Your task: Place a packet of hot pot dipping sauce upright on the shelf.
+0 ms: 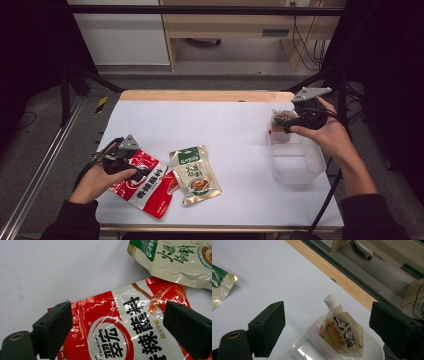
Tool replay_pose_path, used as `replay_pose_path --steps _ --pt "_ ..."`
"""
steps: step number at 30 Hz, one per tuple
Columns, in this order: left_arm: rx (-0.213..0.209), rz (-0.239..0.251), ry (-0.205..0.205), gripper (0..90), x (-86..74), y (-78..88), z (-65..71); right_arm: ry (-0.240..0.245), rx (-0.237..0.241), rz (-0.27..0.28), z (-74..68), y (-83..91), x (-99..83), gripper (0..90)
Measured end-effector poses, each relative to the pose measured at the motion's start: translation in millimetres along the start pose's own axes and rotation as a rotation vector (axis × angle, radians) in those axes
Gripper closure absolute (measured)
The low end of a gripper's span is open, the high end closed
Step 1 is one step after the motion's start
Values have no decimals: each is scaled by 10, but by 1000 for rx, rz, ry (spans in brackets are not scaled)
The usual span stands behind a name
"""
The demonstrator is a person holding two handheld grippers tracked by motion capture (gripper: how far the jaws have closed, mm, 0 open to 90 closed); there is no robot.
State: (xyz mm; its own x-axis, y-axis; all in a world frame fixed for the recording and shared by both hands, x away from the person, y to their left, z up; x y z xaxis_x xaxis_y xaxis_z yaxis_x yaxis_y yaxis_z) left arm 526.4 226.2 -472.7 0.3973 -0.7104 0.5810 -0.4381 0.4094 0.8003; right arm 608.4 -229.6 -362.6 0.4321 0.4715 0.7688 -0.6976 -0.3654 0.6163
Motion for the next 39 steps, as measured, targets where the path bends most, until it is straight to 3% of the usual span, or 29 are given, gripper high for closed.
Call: replay_pose_path --steps 5,12,13,15,20,21,23,27,33,39 --pt "5 7 1 91 16 12 2 3 5 49 -206 83 89 131" --pt "-3 0 -11 91 30 0 33 10 45 82 -654 81 134 137" --pt "-2 4 -14 91 38 0 39 17 56 82 -807 26 111 140" --pt "2 13 -13 92 55 5 41 22 60 76 -856 3 95 143" --pt "-1 18 -16 92 65 21 45 13 92 54 -1175 -167 6 153" --pt "1 18 -15 93 65 22 44 11 95 60 -1299 -241 -18 160" --pt "1 21 -13 94 68 21 45 10 101 58 -1345 -270 -31 164" --pt "2 18 -13 94 70 25 50 -3 133 52 -1597 -434 -106 169" --pt "-2 19 -15 97 78 36 58 2 143 23 -1914 -707 -232 165" --pt "1 24 -15 101 84 49 52 -2 146 16 -2019 -839 -290 171"
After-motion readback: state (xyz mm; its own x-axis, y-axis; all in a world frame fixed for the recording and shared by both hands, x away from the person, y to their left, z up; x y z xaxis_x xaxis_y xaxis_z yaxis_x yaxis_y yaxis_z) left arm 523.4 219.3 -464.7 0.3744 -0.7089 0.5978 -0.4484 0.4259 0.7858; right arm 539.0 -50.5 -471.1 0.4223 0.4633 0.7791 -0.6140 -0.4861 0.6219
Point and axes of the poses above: each handheld gripper's, and its own axes: y roughly backward along the jaws, x roughly out of its top, z roughly to its right, the point moved 9 cm from there along -y, roughly forward along the jaws, and after that the axes turned 6 degrees about -y, right-handed, at the moved point
